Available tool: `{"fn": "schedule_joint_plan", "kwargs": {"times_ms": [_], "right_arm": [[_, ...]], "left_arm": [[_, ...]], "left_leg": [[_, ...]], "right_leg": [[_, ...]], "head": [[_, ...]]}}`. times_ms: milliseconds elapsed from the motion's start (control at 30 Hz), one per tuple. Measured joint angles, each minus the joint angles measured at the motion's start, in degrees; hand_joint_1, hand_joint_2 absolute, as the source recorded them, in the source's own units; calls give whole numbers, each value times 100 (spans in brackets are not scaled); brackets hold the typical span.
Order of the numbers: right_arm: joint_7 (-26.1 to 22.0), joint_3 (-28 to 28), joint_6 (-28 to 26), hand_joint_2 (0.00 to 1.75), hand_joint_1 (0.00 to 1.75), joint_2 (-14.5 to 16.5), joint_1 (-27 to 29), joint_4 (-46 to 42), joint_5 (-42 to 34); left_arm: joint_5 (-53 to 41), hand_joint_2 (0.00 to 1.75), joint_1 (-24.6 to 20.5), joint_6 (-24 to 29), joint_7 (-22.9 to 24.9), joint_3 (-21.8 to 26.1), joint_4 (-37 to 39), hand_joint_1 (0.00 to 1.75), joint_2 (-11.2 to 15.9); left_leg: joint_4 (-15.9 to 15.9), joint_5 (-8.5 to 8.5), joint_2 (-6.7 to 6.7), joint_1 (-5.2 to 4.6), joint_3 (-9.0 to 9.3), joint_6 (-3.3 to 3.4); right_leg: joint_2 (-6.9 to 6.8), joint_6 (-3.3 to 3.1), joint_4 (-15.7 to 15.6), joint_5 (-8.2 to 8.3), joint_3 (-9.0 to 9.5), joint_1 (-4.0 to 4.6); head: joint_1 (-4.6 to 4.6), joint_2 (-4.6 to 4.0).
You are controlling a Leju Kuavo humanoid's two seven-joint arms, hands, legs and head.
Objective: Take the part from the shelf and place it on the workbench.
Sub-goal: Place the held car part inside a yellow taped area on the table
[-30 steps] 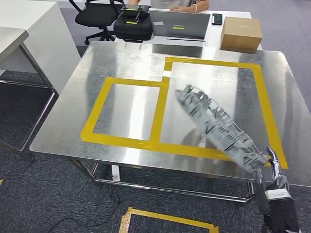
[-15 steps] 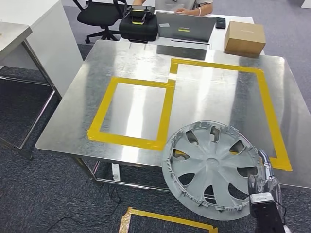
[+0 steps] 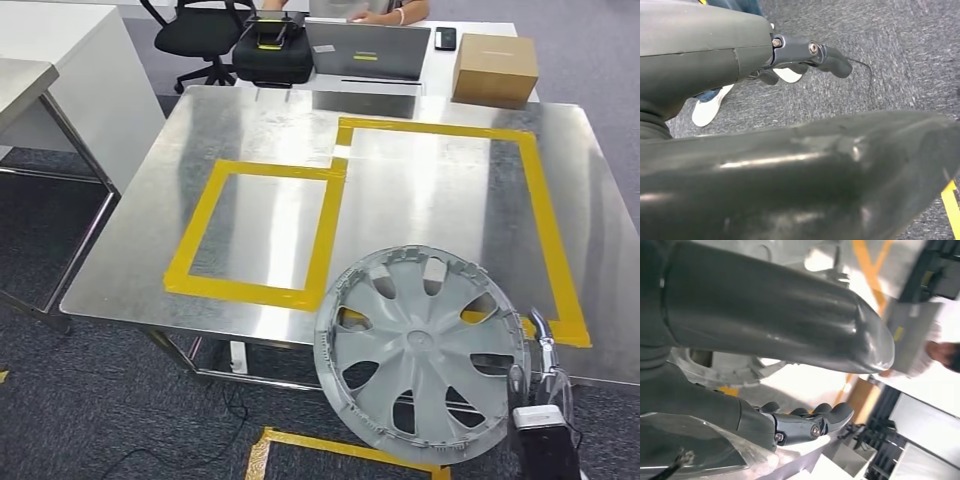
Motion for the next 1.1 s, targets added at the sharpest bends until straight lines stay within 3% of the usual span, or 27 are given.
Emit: {"fn": "schedule_joint_plan", "kwargs": {"times_ms": [67, 100, 133, 167, 233, 267, 333, 433, 500, 567, 600, 633, 667, 733, 800, 933, 1000, 1100], "right_arm": [[-212, -7, -100, 0, 0, 21, 69, -123, -314], [-323, -20, -148, 0, 0, 46, 112, -192, -478], [-436, -43, -190, 0, 0, 81, 159, -269, -647], [-545, -75, -213, 0, 0, 125, 209, -354, -801], [-758, -172, -218, 0, 0, 223, 310, -541, -1096], [-863, -236, -194, 0, 0, 279, 353, -637, -1243], [-1052, -389, -117, 0, 0, 405, 432, -818, -1505], [-1248, -647, 12, 0, 0, 624, 540, -1059, -1785], [-1321, -834, 119, 0, 0, 757, 592, -1190, -1934], [-1356, -1021, 252, 0, 0, 885, 641, -1274, -2059], [-1359, -1108, 327, 0, 0, 955, 669, -1292, -2095], [-1352, -1199, 423, 0, 0, 1032, 697, -1304, -2116], [-1341, -1297, 544, 0, 0, 1119, 716, -1311, -2121], [-1310, -1498, 797, 0, 0, 1291, 727, -1318, -2092], [-1275, -1650, 961, 0, 0, 1437, 722, -1323, -2058], [-1239, -1831, 1078, 0, 0, 1639, 718, -1329, -2032], [-1228, -1895, 1106, 0, 0, 1714, 712, -1329, -2021], [-1211, -1963, 1134, 0, 0, 1803, 710, -1329, -1997]], "left_arm": [[-24, 0, 3, 4, -7, 31, 0, 0, -12], [-37, 0, 8, 7, -7, 56, 0, 0, -19], [-55, 0, 14, 9, -6, 83, -1, 0, -26], [-72, 0, 20, 14, -3, 108, -1, 0, -34], [-110, 0, 24, 25, 18, 149, -7, 0, -45], [-137, 0, 20, 32, 45, 167, -11, 0, -52], [-193, 0, 5, 39, 120, 217, -26, 0, -69], [-251, 0, 11, 37, 225, 282, -37, 0, -100], [-284, 0, 11, 37, 275, 306, -42, 0, -126], [-314, 0, 0, 36, 310, 338, -46, 0, -157], [-328, 0, -4, 32, 321, 362, -47, 0, -167], [-344, 0, -7, 28, 330, 387, -48, 0, -177], [-362, 0, -9, 25, 340, 414, -49, 0, -182], [-399, 0, -13, 22, 357, 455, -52, 0, -201], [-426, 0, -24, 21, 364, 502, -63, 0, -220], [-467, 0, -44, 16, 367, 564, -77, 0, -236], [-481, 0, -47, 14, 371, 569, -79, 0, -238], [-513, 0, -53, 6, 383, 572, -79, 0, -239]], "left_leg": [[803, -356, 1, 11, -370, -30], [1089, -429, 1, 14, -506, -33], [1180, -389, 1, 15, -554, -29], [1025, -234, 1, 14, -489, -14], [279, 197, 0, 5, -155, 50], [-84, 332, 0, -3, 7, 82], [-430, 383, 0, -21, 148, 120], [-510, 402, 5, -5, 153, 175], [-561, 435, 16, 24, 169, 227], [-566, 443, 25, 24, 160, 246], [-565, 446, 30, 22, 157, 248], [-563, 449, 32, 21, 156, 249], [-559, 452, 34, 21, 159, 248], [-540, 450, 33, 23, 164, 236], [-496, 441, 24, -2, 144, 189], [-448, 453, 10, -2, 90, 54], [-208, 210, 9, 12, -4, -6], [906, -498, 10, 20, -389, -61]], "right_leg": [[-13, -29, 2, -12, 4, 8], [-13, -35, 3, -17, 9, 12], [-9, -38, 3, -22, 19, 15], [-2, -39, 4, -29, 36, 18], [9, -28, 4, -51, 69, 27], [15, -9, 12, -65, 77, 38], [13, 41, 21, -74, 60, 52], [10, 129, 41, -100, 35, 47], [14, 173, 382, -326, -136, 43], [15, 205, 1123, -682, -499, 39], [14, 221, 1455, -797, -661, 37], [14, 232, 1617, -810, -741, 36], [12, 239, 1543, -707, -703, 33], [7, 239, 828, -320, -338, 18], [13, 217, 174, -101, 3, 16], [25, 77, 43, -24, 42, 34], [6, -12, 26, 32, -6, 21], [-16, -74, 28, 131, -150, 28]], "head": [[-10, 0], [-10, 0], [-11, 0], [-11, 0], [-10, 0], [-10, 0], [-4, 0], [-2, 0], [20, 0], [48, 0], [52, 0], [54, 0], [54, 0], [55, 0], [51, 0], [48, 0], [34, 0], [16, 0]]}}
